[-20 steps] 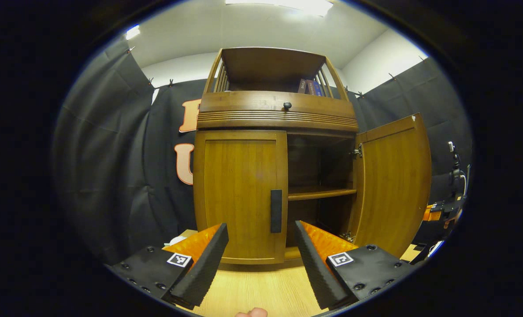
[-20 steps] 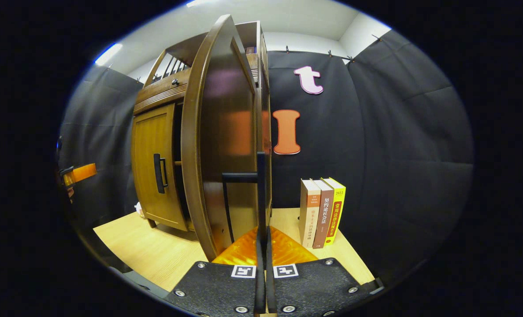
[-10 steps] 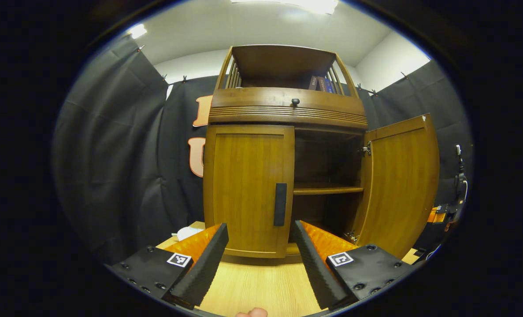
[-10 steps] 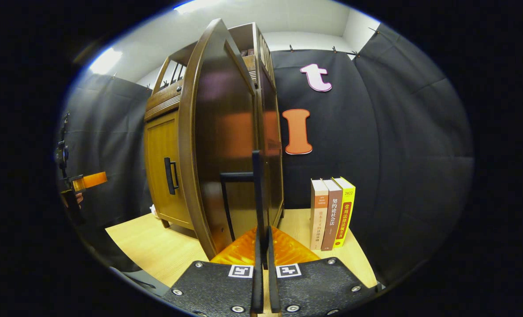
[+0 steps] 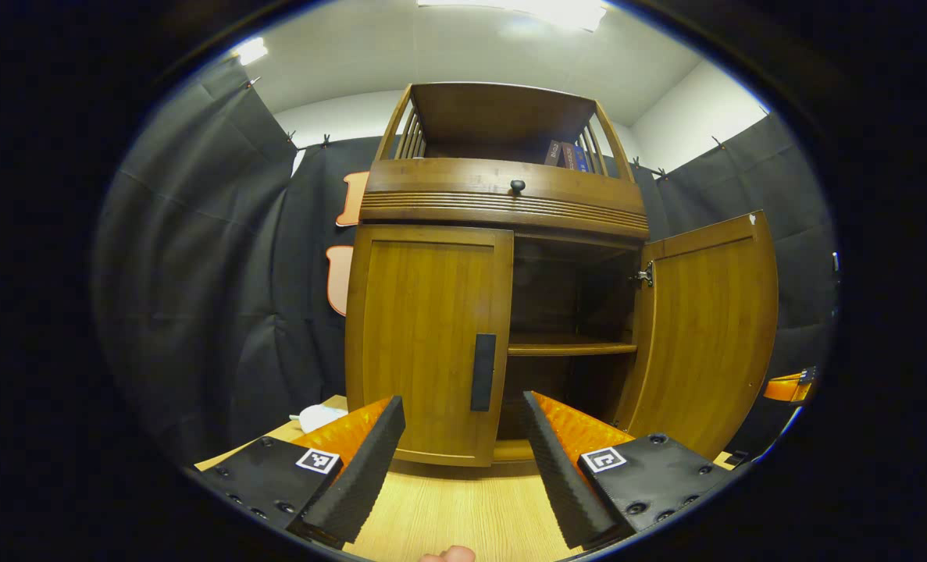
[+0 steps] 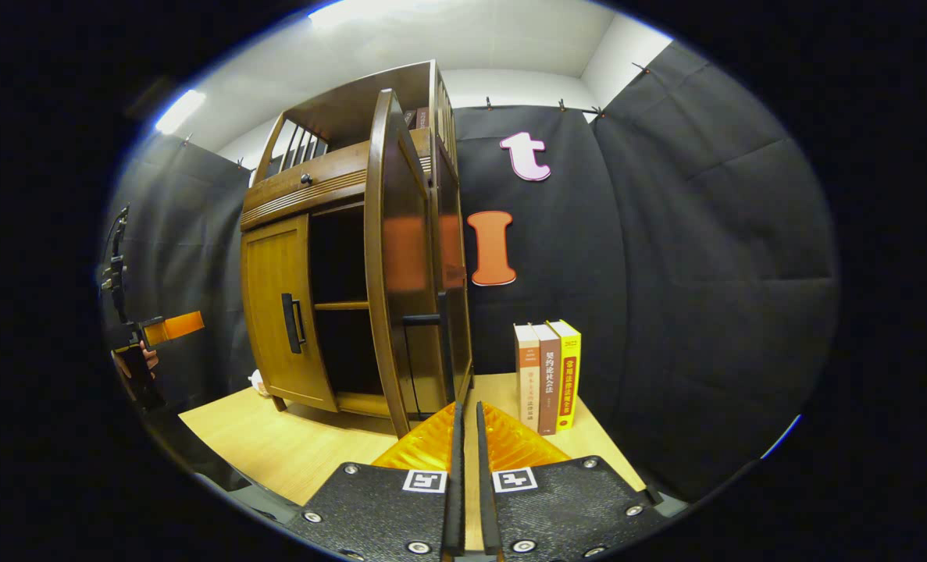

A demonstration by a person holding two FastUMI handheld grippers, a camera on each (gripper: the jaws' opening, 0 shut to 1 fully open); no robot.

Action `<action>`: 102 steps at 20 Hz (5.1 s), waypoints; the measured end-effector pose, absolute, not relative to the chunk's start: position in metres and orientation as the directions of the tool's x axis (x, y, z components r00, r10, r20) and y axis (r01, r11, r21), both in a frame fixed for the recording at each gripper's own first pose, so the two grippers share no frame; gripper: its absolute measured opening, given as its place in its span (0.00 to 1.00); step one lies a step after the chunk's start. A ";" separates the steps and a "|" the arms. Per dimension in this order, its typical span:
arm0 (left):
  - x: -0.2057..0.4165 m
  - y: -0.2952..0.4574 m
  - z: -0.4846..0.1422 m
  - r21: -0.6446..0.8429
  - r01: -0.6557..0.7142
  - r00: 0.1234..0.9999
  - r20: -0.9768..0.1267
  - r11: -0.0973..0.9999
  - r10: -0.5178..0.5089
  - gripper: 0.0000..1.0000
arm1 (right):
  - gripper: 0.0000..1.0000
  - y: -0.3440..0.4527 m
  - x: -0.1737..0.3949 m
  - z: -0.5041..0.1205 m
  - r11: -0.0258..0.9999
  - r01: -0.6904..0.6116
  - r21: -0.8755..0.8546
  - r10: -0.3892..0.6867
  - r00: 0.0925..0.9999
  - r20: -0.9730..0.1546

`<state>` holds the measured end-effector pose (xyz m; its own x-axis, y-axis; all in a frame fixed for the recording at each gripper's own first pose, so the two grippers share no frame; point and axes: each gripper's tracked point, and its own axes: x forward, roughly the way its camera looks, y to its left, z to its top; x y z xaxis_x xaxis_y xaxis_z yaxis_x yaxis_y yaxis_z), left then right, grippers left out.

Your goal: Open the right door of the double-door shoe cabinet with the right hand, and open the left door with the left hand.

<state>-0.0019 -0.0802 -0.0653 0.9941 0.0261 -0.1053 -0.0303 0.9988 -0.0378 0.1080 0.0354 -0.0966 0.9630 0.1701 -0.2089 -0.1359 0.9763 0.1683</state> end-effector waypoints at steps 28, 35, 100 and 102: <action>0.215 -0.091 -0.129 0.022 0.037 0.989 -0.144 0.999 -0.034 0.95 | 0.93 -0.012 0.098 -0.084 0.987 0.140 0.078 -0.125 0.978 -0.169; 0.233 -0.088 -0.156 0.019 0.023 0.983 -0.185 1.000 -0.019 0.90 | 0.93 -0.013 0.095 -0.089 0.986 0.153 0.061 -0.138 0.970 -0.198; 0.009 0.172 -0.113 -0.055 0.046 0.975 -0.216 0.997 -0.057 0.08 | 0.93 0.011 0.107 -0.080 0.999 0.014 0.047 -0.005 0.982 -0.191; 0.010 0.179 -0.113 -0.066 0.072 0.973 -0.216 0.995 -0.085 0.08 | 0.93 0.012 0.106 -0.079 0.999 0.015 0.046 -0.006 0.981 -0.193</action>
<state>0.0103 0.1793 -0.1132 0.9726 -0.0851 -0.2162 0.0723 0.9952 -0.0663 0.1064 0.0117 -0.0790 0.9813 -0.0060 -0.1926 0.0150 0.9989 0.0455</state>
